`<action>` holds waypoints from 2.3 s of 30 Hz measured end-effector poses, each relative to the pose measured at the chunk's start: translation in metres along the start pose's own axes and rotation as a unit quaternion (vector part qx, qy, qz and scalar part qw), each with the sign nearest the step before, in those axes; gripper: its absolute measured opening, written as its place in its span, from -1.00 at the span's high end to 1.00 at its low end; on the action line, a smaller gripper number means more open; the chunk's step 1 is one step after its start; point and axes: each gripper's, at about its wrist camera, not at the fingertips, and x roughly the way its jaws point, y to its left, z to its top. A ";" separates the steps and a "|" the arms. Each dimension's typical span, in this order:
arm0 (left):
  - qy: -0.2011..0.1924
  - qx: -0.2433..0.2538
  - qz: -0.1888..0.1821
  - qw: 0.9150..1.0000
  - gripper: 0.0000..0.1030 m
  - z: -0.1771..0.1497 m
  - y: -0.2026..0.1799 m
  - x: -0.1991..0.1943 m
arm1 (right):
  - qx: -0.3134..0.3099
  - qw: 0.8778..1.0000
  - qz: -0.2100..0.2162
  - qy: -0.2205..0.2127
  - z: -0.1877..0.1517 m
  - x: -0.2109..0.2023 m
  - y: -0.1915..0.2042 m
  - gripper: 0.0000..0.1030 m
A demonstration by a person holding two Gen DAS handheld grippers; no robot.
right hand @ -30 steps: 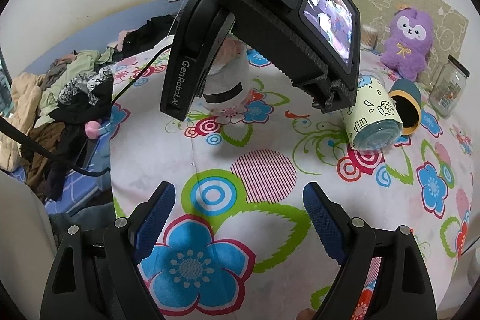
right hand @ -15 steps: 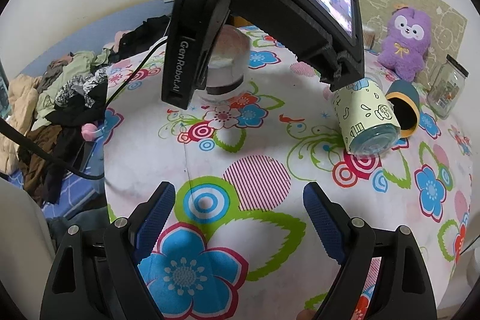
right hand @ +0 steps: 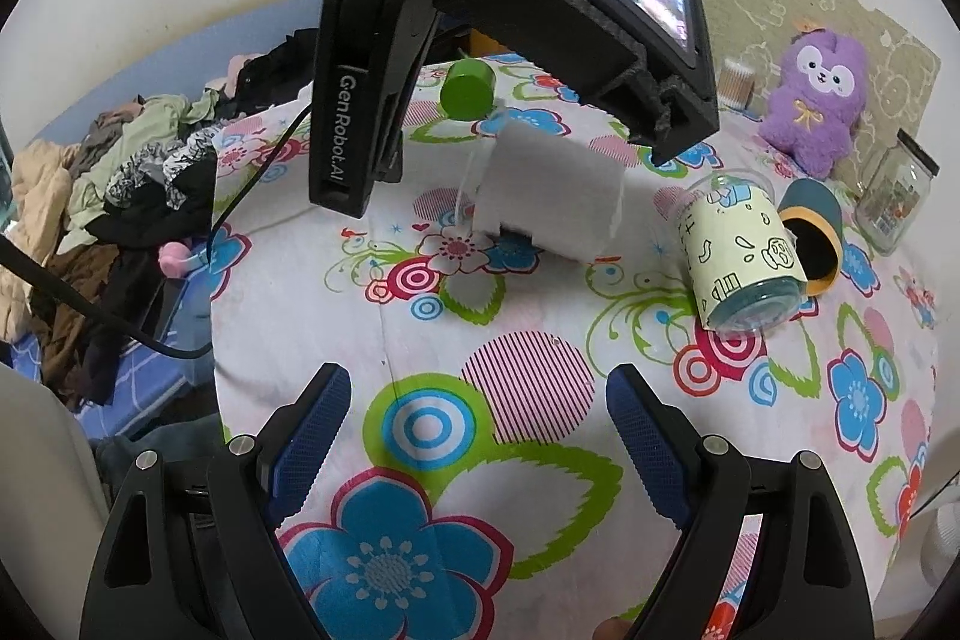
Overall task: Flip cup upside down
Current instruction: 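Lower the cup onto the table and open the left gripper, then regrasp the cup with the left gripper and stand it on its base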
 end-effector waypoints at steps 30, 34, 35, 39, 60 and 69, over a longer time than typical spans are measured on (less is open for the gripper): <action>-0.093 0.014 -0.018 0.995 -1.00 0.051 -0.012 -0.054 | 0.037 0.999 -0.015 0.002 -0.018 -0.013 -0.019 -0.73; -0.090 0.018 -0.019 0.996 -0.99 0.061 -0.014 -0.053 | 0.042 0.999 -0.009 0.001 -0.019 -0.010 -0.022 -0.73; -0.089 0.020 -0.018 0.996 -0.92 0.063 -0.015 -0.052 | 0.043 0.999 -0.008 0.001 -0.018 -0.010 -0.022 -0.73; -0.085 0.027 -0.021 0.996 -0.64 0.067 -0.018 -0.046 | 0.046 0.999 -0.005 -0.001 -0.017 -0.007 -0.024 -0.73; -0.344 -0.176 -0.143 0.911 -0.09 0.002 0.034 -0.066 | 0.039 0.999 -0.009 -0.014 -0.003 -0.003 -0.009 -0.73; -0.443 -0.243 -0.198 0.840 -0.09 -0.035 0.030 -0.049 | 0.041 0.999 -0.011 -0.017 0.001 -0.002 -0.002 -0.73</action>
